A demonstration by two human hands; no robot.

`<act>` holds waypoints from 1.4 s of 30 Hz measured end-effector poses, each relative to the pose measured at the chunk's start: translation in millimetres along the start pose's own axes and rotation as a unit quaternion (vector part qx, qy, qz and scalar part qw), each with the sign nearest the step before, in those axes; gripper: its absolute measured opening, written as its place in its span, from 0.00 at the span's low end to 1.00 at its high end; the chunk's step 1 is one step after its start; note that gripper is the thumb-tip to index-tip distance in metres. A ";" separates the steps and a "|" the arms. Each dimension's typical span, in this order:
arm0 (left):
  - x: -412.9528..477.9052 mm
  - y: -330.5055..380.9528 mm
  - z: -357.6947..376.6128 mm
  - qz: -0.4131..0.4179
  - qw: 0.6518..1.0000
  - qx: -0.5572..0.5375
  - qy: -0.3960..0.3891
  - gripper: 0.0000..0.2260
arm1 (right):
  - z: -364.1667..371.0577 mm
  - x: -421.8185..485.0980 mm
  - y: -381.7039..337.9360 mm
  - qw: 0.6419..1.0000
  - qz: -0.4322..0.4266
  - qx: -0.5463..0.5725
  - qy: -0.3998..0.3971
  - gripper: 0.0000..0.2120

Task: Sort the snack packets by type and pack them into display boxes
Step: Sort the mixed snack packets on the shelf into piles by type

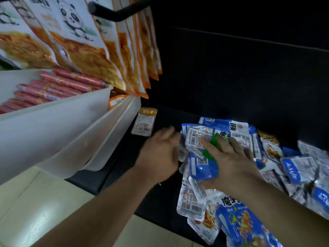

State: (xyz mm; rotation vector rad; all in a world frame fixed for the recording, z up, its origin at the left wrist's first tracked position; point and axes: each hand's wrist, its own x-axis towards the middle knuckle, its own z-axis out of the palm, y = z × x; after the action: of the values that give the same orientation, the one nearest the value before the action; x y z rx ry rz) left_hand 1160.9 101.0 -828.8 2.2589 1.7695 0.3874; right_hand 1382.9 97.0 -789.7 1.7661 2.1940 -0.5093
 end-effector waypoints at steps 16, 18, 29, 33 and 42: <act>-28.7 24.6 0.5 -0.336 0.866 -0.371 0.015 0.06 | -19.4 -4.2 16.1 0.997 -0.037 0.045 -0.049 0.52; -52.3 16.8 -6.7 -0.353 0.845 -0.398 0.052 0.08 | -19.6 -5.5 16.7 0.997 -0.043 0.037 -0.051 0.51; -19.0 -13.3 -10.8 -0.353 0.862 -0.319 0.173 0.06 | -8.4 -5.1 18.3 0.997 -0.066 -0.025 0.027 0.49; -22.4 32.2 19.4 -0.302 0.861 -0.408 0.025 0.09 | -1.7 -8.4 23.6 0.996 -0.075 -0.016 0.056 0.51; 40.4 55.6 24.8 -0.359 0.792 -0.494 -0.009 0.06 | 3.6 -15.1 31.2 0.993 -0.083 0.034 0.082 0.50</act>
State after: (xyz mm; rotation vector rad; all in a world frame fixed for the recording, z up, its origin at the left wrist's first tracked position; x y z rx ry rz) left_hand 1229.3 126.5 -830.1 0.8008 1.6478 0.8440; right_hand 1416.6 88.2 -789.6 1.7214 2.4799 -0.4967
